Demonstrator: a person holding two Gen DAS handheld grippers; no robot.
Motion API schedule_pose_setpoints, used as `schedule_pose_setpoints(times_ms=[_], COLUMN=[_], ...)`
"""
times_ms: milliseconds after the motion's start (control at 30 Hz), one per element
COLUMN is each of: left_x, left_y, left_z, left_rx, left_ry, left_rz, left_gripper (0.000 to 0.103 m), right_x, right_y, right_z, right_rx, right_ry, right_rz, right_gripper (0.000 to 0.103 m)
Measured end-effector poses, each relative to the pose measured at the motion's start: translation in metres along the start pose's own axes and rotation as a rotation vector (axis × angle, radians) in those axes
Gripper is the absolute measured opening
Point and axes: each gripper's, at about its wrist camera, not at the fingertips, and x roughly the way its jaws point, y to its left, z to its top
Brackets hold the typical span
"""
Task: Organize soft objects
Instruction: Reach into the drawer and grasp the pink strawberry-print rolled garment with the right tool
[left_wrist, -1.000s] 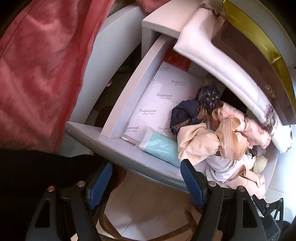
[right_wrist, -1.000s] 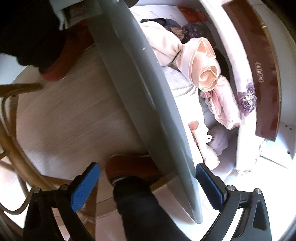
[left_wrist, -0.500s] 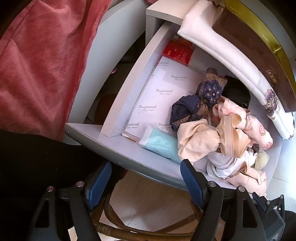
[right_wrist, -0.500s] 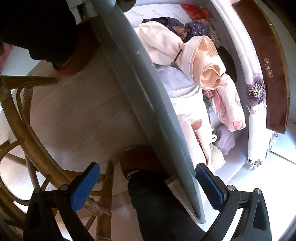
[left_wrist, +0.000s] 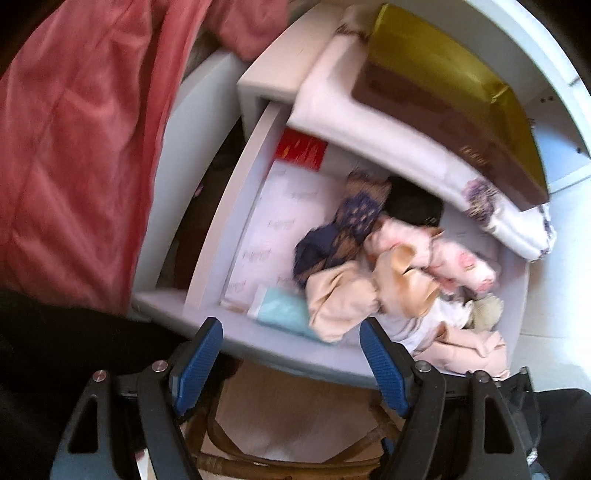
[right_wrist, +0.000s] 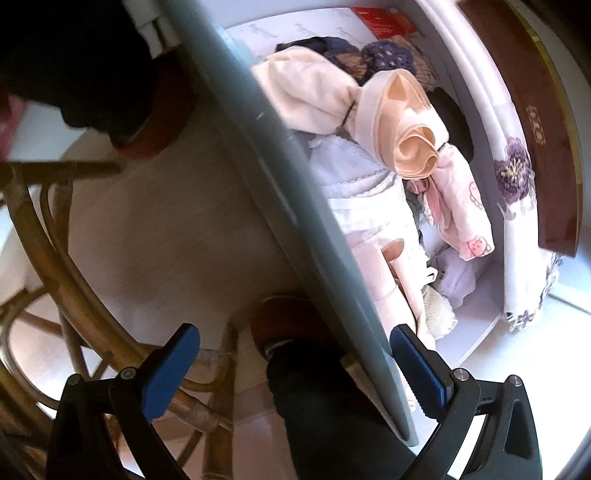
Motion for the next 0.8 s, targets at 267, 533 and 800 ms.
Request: schedule_pose_setpoints(times_ms=[267, 533, 800], left_x=[-0.017, 0.032, 0.042], left_y=[-0.013, 0.01, 0.014], left_z=[0.027, -0.01, -0.012], left_rx=[0.14, 0.091, 0.057], left_ry=[-0.064, 0.022, 0.024], left_rz=[-0.019, -0.067, -0.11], left_gripper=[0.078, 0.078, 0.078], right_x=[-0.014, -0.032, -0.03], right_y=[-0.009, -0.033, -0.07], right_z=[0.005, 0.009, -0.016], right_rx=[0.073, 0.209, 0.377], right_ry=[-0.029, -0.06, -0.07], right_rz=[0.074, 0.198, 0.315], right_gripper=[0.103, 0.103, 0.103])
